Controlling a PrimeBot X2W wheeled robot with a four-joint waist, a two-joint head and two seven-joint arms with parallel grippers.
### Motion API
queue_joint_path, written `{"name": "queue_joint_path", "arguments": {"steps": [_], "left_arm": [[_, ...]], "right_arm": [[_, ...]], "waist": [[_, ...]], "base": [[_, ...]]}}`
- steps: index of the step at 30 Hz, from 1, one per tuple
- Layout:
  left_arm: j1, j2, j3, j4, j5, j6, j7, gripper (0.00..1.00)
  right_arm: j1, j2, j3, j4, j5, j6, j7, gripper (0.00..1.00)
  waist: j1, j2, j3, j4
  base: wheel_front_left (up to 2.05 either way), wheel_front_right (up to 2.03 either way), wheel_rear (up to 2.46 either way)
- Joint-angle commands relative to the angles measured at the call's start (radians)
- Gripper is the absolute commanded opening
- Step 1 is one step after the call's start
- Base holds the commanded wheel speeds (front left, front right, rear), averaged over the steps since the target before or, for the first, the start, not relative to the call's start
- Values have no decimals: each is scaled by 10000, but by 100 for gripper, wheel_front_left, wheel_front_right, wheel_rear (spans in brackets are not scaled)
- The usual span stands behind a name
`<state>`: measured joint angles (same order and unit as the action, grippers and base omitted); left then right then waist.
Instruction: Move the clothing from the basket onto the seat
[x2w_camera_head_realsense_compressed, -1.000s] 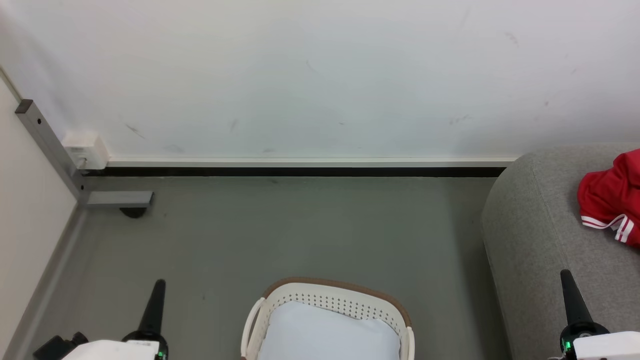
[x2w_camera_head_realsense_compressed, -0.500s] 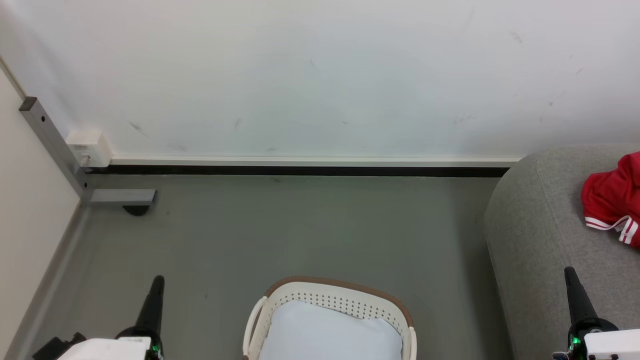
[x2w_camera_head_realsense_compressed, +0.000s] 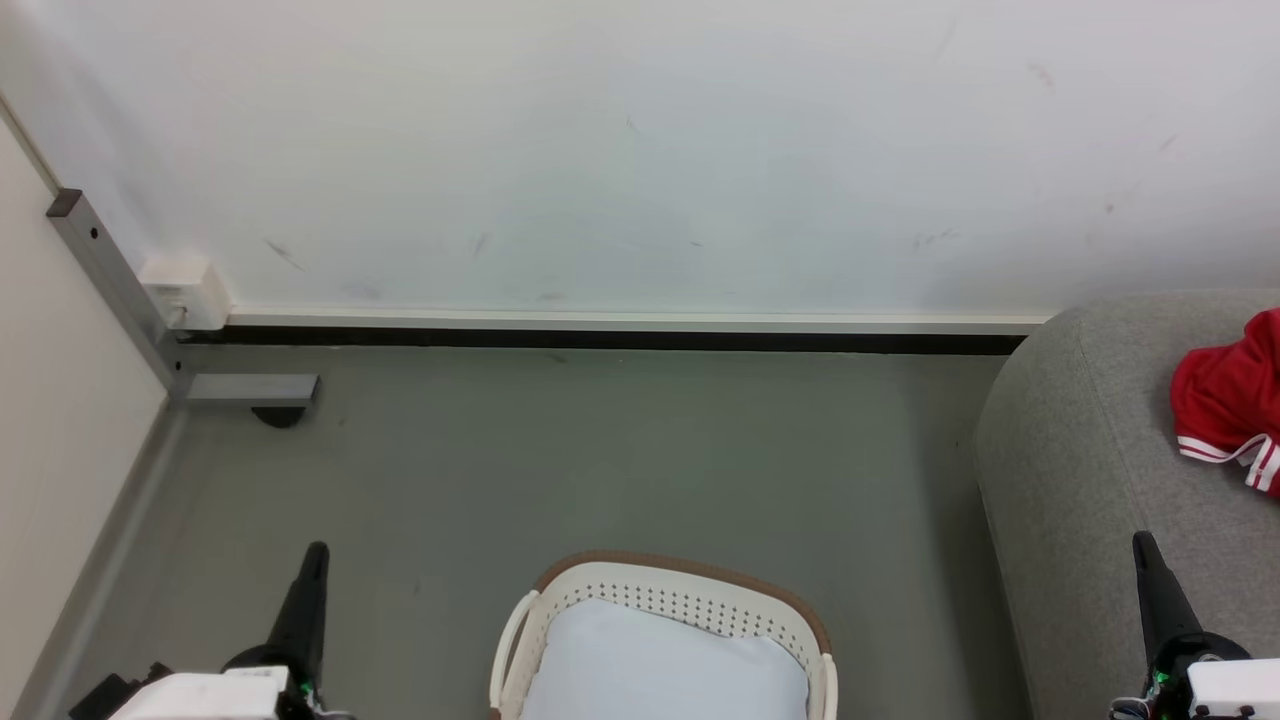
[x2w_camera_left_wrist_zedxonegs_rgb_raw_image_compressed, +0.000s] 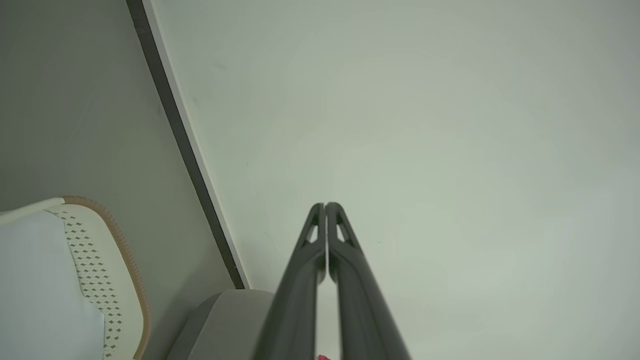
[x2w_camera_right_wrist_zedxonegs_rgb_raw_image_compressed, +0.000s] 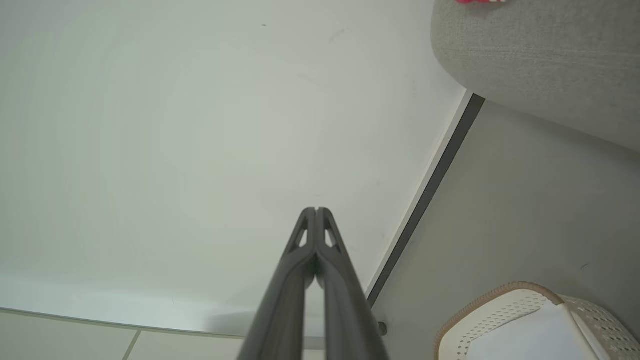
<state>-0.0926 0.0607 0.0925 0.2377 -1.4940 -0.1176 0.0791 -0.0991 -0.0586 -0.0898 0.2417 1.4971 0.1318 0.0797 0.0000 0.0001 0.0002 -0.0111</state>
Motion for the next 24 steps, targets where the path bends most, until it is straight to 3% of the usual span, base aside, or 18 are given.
{"name": "queue_joint_path", "arguments": {"steps": [1, 24], "left_arm": [[-102, -9, 78, 3, -209, -59, 79, 0], [-208, -107, 244, 88, -1245, -161, 390, 0]], "right_arm": [[-97, 9, -60, -3, 160, -17, 65, 0], [-148, 77, -267, 42, 1168, -21, 365, 0]], "waist": [[0, -1, 2, 8], [0, -1, 28, 111]], "base": [[0, 0, 0], [0, 0, 0]]}}
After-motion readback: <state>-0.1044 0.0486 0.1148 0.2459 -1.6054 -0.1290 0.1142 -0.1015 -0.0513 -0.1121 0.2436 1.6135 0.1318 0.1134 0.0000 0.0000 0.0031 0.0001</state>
